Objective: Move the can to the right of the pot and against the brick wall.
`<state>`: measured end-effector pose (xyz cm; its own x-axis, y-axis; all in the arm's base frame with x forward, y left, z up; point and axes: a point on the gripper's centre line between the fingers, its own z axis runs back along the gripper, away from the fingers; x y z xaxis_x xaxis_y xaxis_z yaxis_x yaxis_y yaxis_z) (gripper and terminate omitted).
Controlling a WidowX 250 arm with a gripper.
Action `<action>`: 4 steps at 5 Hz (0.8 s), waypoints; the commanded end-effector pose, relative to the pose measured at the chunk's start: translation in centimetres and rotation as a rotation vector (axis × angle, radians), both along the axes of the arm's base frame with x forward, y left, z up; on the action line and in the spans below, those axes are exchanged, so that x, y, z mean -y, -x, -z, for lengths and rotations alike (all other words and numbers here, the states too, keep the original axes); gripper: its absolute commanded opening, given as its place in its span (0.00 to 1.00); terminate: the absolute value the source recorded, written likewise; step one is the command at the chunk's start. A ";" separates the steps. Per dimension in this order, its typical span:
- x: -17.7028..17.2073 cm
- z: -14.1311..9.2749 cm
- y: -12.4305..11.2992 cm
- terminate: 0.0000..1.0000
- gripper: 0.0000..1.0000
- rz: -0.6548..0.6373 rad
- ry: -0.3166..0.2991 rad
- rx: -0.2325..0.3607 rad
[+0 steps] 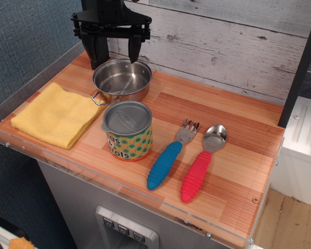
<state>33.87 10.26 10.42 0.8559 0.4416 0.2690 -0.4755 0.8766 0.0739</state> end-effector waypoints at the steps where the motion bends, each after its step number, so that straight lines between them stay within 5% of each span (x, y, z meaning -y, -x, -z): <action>1: 0.0 0.0 0.0 0.00 1.00 0.000 0.000 0.000; 4: -1.9 -2.6 5.9 0.00 1.00 0.436 -0.040 -0.058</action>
